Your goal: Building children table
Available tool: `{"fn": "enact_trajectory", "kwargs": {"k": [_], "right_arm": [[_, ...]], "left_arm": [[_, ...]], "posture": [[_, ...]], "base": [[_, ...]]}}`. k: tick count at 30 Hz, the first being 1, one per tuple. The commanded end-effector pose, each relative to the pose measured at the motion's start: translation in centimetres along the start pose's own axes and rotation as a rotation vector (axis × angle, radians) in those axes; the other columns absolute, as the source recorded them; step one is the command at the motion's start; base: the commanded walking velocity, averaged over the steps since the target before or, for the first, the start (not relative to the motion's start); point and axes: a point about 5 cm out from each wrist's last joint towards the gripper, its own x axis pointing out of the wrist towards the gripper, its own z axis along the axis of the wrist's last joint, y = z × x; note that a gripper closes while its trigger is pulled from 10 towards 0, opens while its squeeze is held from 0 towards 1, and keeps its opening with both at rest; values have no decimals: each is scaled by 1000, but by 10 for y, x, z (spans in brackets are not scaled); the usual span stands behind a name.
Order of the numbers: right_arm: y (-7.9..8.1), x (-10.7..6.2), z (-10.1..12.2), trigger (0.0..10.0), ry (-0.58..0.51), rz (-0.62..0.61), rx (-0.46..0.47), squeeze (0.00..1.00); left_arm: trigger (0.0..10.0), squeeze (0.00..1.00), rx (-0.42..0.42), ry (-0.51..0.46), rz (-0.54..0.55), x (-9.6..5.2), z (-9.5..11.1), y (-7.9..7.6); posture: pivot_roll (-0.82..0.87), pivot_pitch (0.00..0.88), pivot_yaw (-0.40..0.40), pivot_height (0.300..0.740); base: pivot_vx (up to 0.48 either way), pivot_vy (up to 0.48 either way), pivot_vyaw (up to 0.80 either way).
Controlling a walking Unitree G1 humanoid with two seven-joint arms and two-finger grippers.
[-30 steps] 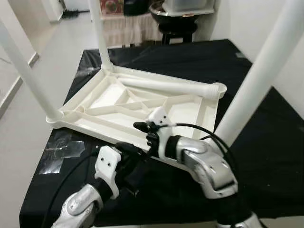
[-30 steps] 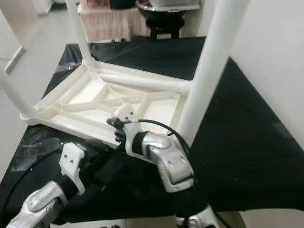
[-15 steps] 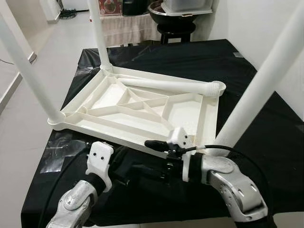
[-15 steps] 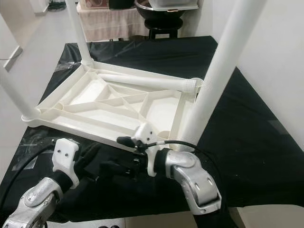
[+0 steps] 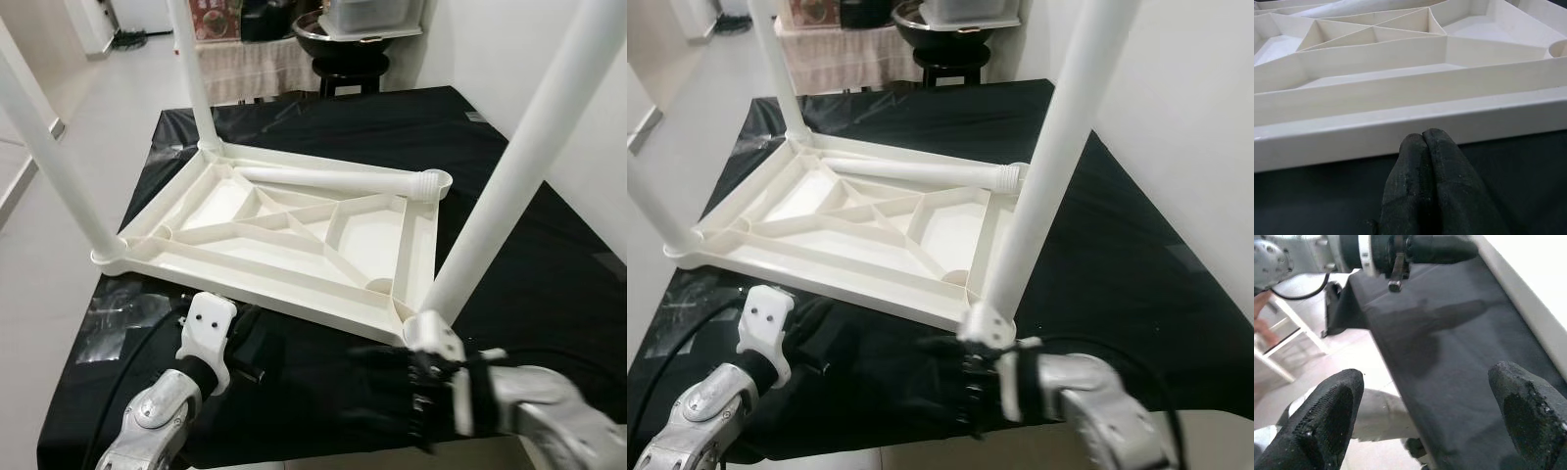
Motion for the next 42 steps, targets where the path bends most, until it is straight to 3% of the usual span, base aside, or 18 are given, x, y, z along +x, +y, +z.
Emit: {"fn": "enact_trajectory", "kwargs": {"k": [1, 2, 4, 5, 7, 11, 13, 15, 17, 25, 26, 28, 29, 31, 33, 36, 41, 42], "right_arm": [[3, -9, -3, 10000, 24, 19, 4, 0], [3, -9, -3, 10000, 24, 19, 4, 0], [-1, -57, -14, 10000, 229, -79, -6, 0], [-1, -57, -14, 10000, 229, -79, -6, 0], [-7, -101, -20, 10000, 433, -199, -12, 0], [-13, -122, -19, 10000, 520, -273, -15, 0], [-13, -122, -19, 10000, 520, -273, -15, 0], [-26, -138, -6, 10000, 534, -365, -60, 0], [-32, -140, 3, 10000, 502, -408, -100, 0], [-32, -140, 3, 10000, 502, -408, -100, 0], [-38, -136, 14, 10000, 423, -422, -146, 0], [-41, -84, 45, 10000, 152, -262, -282, 0], [-41, -84, 45, 10000, 152, -262, -282, 0], [-38, -49, 62, 10000, 41, -137, -362, 0], [-37, -44, 64, 10000, 33, -115, -376, 0], [-39, -19, 75, 10000, -19, -63, -438, 0], [-32, 0, 80, 10000, -44, 28, -459, 0], [-24, 17, 82, 10000, -68, 124, -468, 0]], "left_arm": [[10000, 0, -10, 33, -13, -1, -6, -1], [10000, 0, -10, 33, -13, -1, -6, -1], [10000, 0, -7, 37, -26, -2, -6, -1], [10000, 0, -7, 37, -26, -2, -6, -1], [10000, 0, 0, 38, -38, -3, -6, -1], [10000, 0, 3, 38, -44, -2, -6, -1], [10000, 0, 3, 38, -44, -2, -6, -1], [10000, 0, 5, 36, -50, -2, -5, -1], [10000, 0, 6, 35, -51, -2, -5, -1], [10000, 0, 6, 35, -51, -2, -5, -1], [10000, 0, 7, 35, -52, -2, -5, -1], [10000, 0, 11, 36, -54, -3, -4, 0], [10000, 0, 11, 36, -54, -3, -4, 0], [10000, 0, 14, 36, -52, -4, -3, 0], [10000, 0, 14, 36, -51, -4, -3, 0], [10000, 0, 14, 36, -48, -5, -3, 0], [10000, 0, 15, 36, -46, -5, -3, 0], [10000, 0, 16, 37, -44, -5, -3, 0]], "posture": [[-39, 148, 16, 740], [-39, 148, 16, 740], [-35, 150, 30, 740], [-35, 150, 30, 740], [-36, 151, 34, 740], [-36, 150, 36, 740], [-36, 150, 36, 740], [-30, 150, 37, 740], [-30, 150, 37, 740], [-30, 150, 37, 740], [-25, 151, 41, 740], [-8, 158, 46, 740], [-8, 158, 46, 740], [-1, 160, 43, 740], [-1, 160, 43, 740], [5, 164, 40, 740], [11, 168, 40, 740], [13, 169, 41, 740]], "base": [[0, 0, 0], [0, 0, 0], [0, 0, 0], [0, 0, 0], [0, 0, 0], [0, 0, 0], [0, 0, 0], [0, 0, 0], [0, 0, 0], [0, 0, 0], [0, 0, 0], [0, 0, 0], [0, 0, 0], [0, 0, 0], [0, 0, 0], [0, 0, 0], [0, 0, 0], [0, 0, 0]]}}
